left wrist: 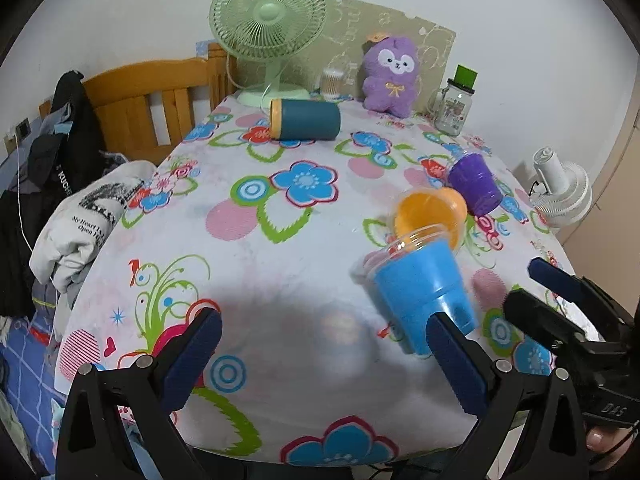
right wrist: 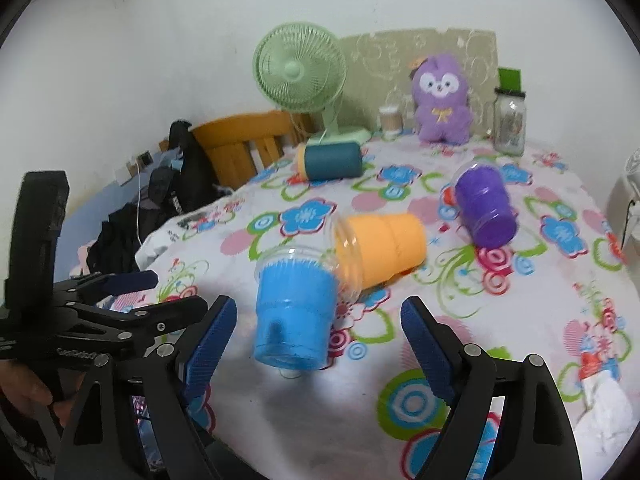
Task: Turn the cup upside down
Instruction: 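Close the left gripper on the blue cup while the right gripper releases it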
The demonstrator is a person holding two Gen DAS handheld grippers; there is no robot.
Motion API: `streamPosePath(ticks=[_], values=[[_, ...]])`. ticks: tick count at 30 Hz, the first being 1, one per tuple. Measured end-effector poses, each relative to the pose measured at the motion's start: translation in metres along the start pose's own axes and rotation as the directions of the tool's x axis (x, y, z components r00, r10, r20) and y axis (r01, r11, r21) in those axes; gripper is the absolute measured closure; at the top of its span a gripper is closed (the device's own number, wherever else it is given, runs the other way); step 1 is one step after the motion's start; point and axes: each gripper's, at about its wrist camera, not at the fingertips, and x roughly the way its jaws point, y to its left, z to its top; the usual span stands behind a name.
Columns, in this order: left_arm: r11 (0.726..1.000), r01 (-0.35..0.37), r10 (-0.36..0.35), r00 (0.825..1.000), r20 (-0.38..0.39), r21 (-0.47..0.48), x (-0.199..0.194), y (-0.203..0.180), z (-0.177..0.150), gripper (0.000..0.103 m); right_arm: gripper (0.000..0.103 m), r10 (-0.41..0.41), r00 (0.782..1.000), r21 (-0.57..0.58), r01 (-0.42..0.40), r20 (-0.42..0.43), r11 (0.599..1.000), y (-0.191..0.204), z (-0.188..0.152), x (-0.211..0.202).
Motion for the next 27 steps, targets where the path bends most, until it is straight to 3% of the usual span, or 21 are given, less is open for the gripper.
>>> streamPosePath(ticks=[5,9,17,24,27], values=[[1.000,-0.001,0.001,1.000,0.023,0.007,0.000,-0.017,0.004,0.000,0.014,-0.022,0.998,0.027,0.021,0.059,0.999,-0.019,0.001,-0.029],[1.000,0.017,-0.017,1.000,-0.011,0.017,0.012,-0.033,0.000,0.000,0.013,-0.052,0.995,0.077,0.045,0.086,0.996,-0.039,-0.006,-0.046],[0.994,0.046,-0.042,0.998,-0.049,0.095,0.038,-0.071,-0.011,0.000,0.013,-0.070,0.993,0.176,0.053,0.092,0.983,-0.076,-0.021,-0.059],[0.995,0.013,-0.007,0.998,-0.061,0.104,0.063,-0.079,-0.012,0.000,0.013,-0.064,0.995,0.159,0.051,0.076,0.986,-0.077,-0.027,-0.058],[0.995,0.013,-0.006,0.998,-0.070,0.099,0.070,-0.076,-0.013,0.009,0.013,-0.061,0.995,0.161,0.049,0.073,0.986,-0.079,-0.029,-0.056]])
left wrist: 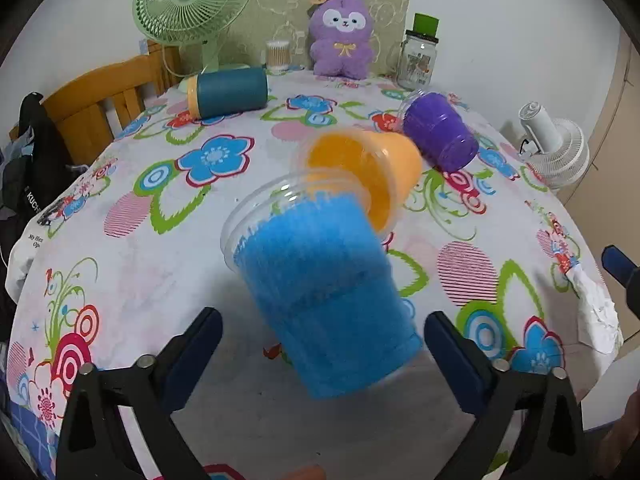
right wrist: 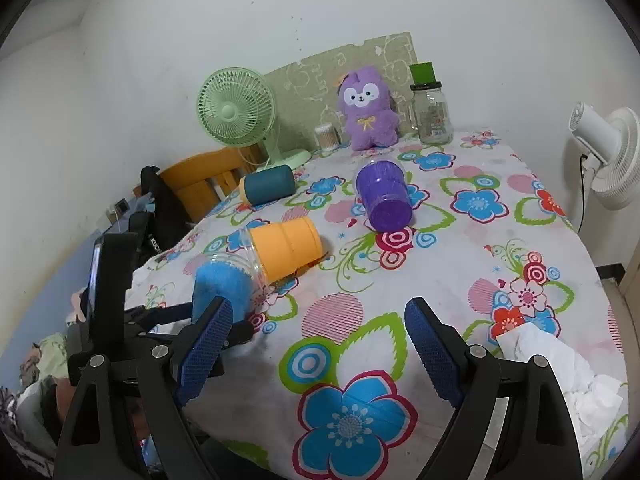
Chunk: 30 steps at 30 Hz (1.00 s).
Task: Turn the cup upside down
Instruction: 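Close the left gripper on the blue cup while the right gripper releases it, then lower the blue cup rim-down onto the tablecloth with the left gripper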
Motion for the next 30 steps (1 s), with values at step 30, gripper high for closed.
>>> streamPosePath(ticks=[30], values=[[0.999,-0.004,0.012,0.986,0.166,-0.048,-0.060,0.046,0.018,0.057,0.013,0.048,0.999,-0.042,-0.049,-0.022,0.998,0.029,0.001,0.013]])
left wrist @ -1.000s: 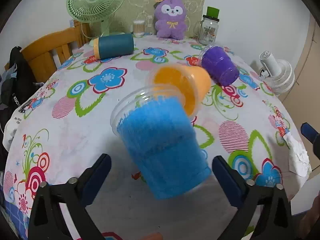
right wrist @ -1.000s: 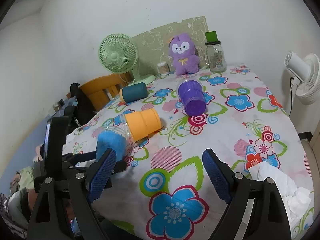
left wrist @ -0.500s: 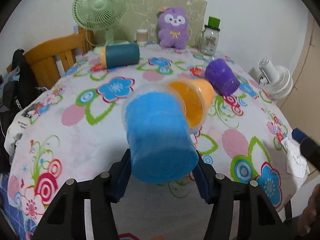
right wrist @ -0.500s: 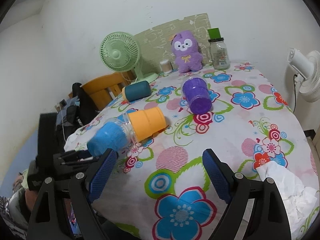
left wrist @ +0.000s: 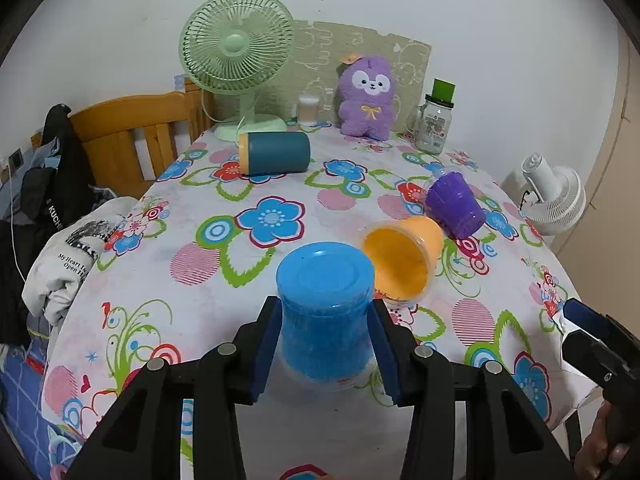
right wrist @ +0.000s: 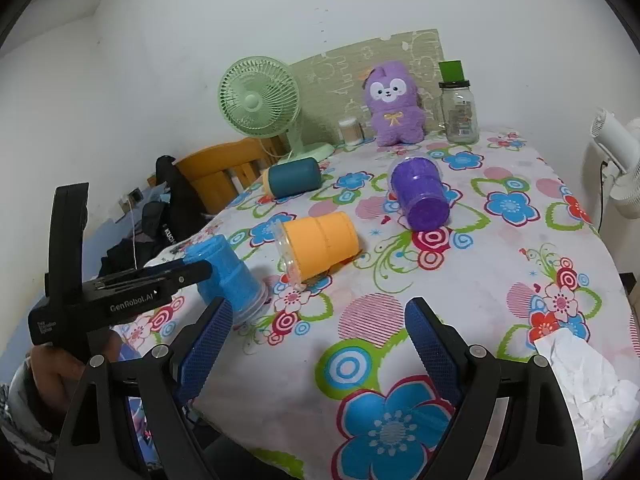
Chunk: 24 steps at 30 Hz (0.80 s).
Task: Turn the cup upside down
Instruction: 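Lower the blue cup rim-down onto the tablecloth with the left gripper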
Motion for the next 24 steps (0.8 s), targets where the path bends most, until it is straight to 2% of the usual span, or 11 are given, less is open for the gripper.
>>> streamPosePath(ticks=[8,13,15,16,17,22,24], values=[[1.000,0.009,-0.009,1.000,0.023,-0.006,-0.010,0.005,0.002,0.059,0.013,0.003,1.000,-0.022,-0.003,-0.003,1.000,0.009,0.000,0.002],[1.000,0.013,-0.013,1.000,0.002,-0.001,-0.007,0.005,0.001,0.058,0.013,0.001,1.000,-0.019,-0.001,-0.009,1.000,0.010,-0.001,0.003],[1.000,0.022,-0.022,1.000,-0.011,-0.003,-0.005,0.005,0.001,0.048,0.013,0.001,1.000,-0.017,-0.001,-0.011,1.000,0.010,-0.002,0.003],[1.000,0.024,-0.024,1.000,-0.014,-0.004,-0.004,0.005,0.001,0.037,0.013,0.000,1.000,-0.015,0.000,-0.012,1.000,0.010,-0.003,0.003],[1.000,0.023,-0.023,1.000,-0.013,-0.006,-0.004,0.005,0.001,0.032,0.013,0.000,1.000,-0.013,0.000,-0.014,1.000,0.010,-0.003,0.003],[1.000,0.021,-0.021,1.000,-0.011,0.003,0.001,0.001,0.004,0.027,0.013,-0.001,1.000,-0.010,0.001,-0.019,1.000,0.009,-0.004,0.003],[1.000,0.019,-0.019,1.000,-0.008,0.003,0.003,0.001,0.004,0.033,0.013,-0.004,1.000,-0.010,0.004,-0.020,1.000,0.009,-0.005,0.003]])
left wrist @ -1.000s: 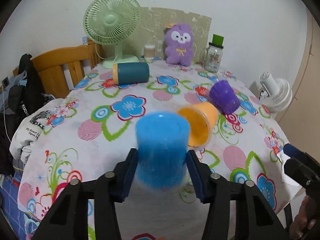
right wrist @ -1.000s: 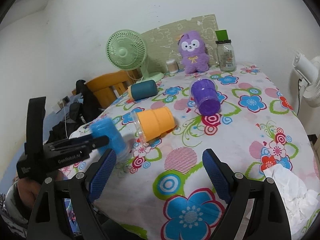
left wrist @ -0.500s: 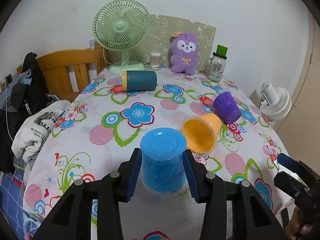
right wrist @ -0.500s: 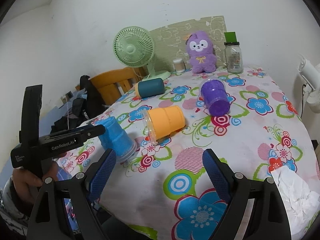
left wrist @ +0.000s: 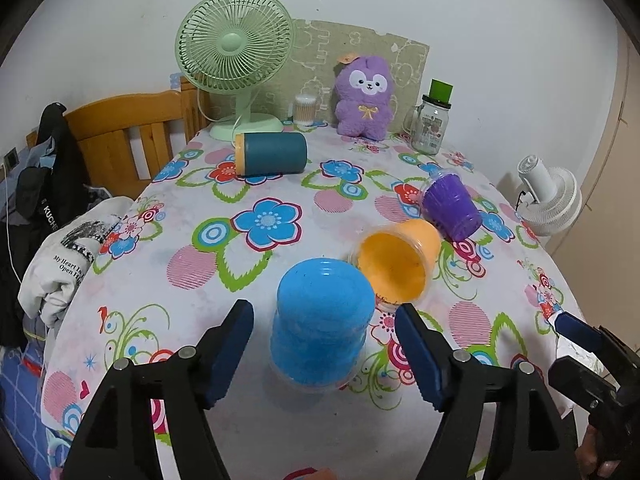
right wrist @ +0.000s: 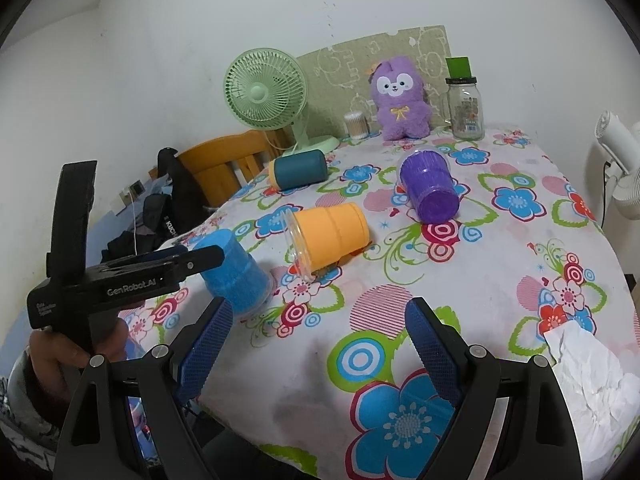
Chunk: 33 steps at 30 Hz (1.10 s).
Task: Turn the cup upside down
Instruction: 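Lower the blue cup rim-down onto the tablecloth with the left gripper, then open the left gripper to release the upside-down blue cup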
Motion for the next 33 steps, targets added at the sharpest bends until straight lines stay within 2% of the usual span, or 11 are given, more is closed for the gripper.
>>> streamPosePath(ticks=[1,14,33], values=[[1.000,0.006,-0.006,1.000,0.002,0.000,0.001,0.000,0.000,0.052,0.013,0.000,1.000,0.001,0.000,-0.001,1.000,0.000,0.000,0.000],[1.000,0.012,-0.013,0.998,0.061,0.020,-0.025,-0.003,0.015,0.050,0.013,0.010,1.000,-0.005,-0.010,0.003,1.000,0.004,0.002,0.003],[1.000,-0.009,0.009,0.998,0.056,0.001,-0.031,0.004,0.016,0.050,0.013,0.014,1.000,-0.066,-0.013,0.017,0.998,0.028,0.019,0.013]])
